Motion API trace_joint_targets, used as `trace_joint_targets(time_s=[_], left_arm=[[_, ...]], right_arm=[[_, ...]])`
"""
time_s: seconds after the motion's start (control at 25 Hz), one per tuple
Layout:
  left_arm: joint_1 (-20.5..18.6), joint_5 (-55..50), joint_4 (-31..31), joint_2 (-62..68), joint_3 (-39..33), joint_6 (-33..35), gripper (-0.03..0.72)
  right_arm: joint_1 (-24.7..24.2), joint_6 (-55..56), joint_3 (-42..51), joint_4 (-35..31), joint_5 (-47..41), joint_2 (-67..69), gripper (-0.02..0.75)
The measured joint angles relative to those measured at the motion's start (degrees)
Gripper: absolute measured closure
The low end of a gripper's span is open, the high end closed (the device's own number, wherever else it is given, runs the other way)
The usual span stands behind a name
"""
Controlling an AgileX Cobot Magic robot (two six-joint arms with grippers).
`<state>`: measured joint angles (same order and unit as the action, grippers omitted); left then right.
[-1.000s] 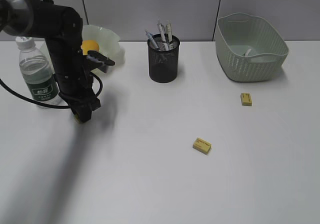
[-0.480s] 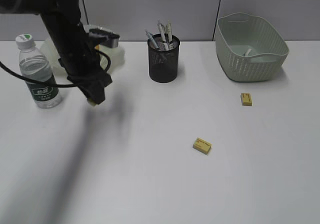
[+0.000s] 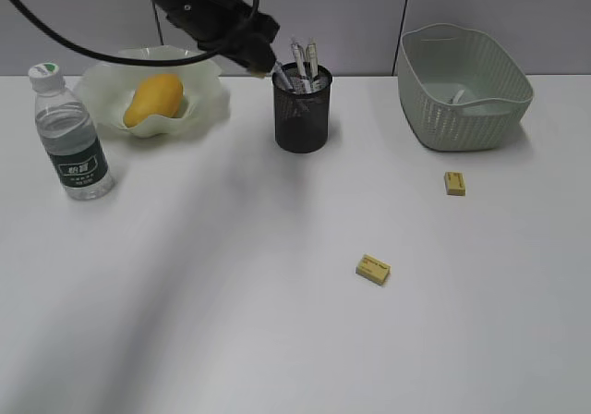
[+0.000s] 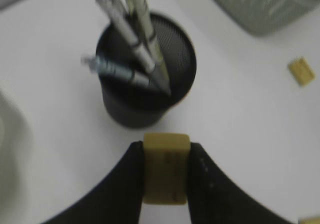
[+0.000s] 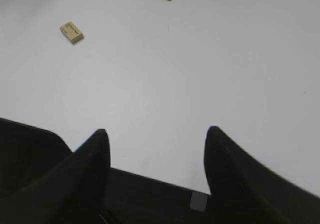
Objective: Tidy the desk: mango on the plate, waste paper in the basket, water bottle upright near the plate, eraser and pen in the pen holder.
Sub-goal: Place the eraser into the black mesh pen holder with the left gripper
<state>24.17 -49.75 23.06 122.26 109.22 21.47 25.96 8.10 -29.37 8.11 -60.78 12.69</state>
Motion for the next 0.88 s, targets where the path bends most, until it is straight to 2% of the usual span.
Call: trace_joint_targets(time_s=[0.16, 0.4, 0.88], left_arm=[[2.35, 12.36, 3.42, 0.0, 0.12, 0.0, 0.487], [5.46, 26.99, 4.44, 2.22, 0.12, 0.0, 0.487], [5.64, 28.12, 2.89, 9.15, 0.06, 0.0, 0.485]], right_arm=[[0.0, 0.0, 0.0, 0.0, 0.0, 0.0, 0.261], [0.0, 0.0, 0.0, 0.0, 0.0, 0.0, 0.261], [0.0, 0.0, 0.0, 0.0, 0.0, 0.0, 0.261]])
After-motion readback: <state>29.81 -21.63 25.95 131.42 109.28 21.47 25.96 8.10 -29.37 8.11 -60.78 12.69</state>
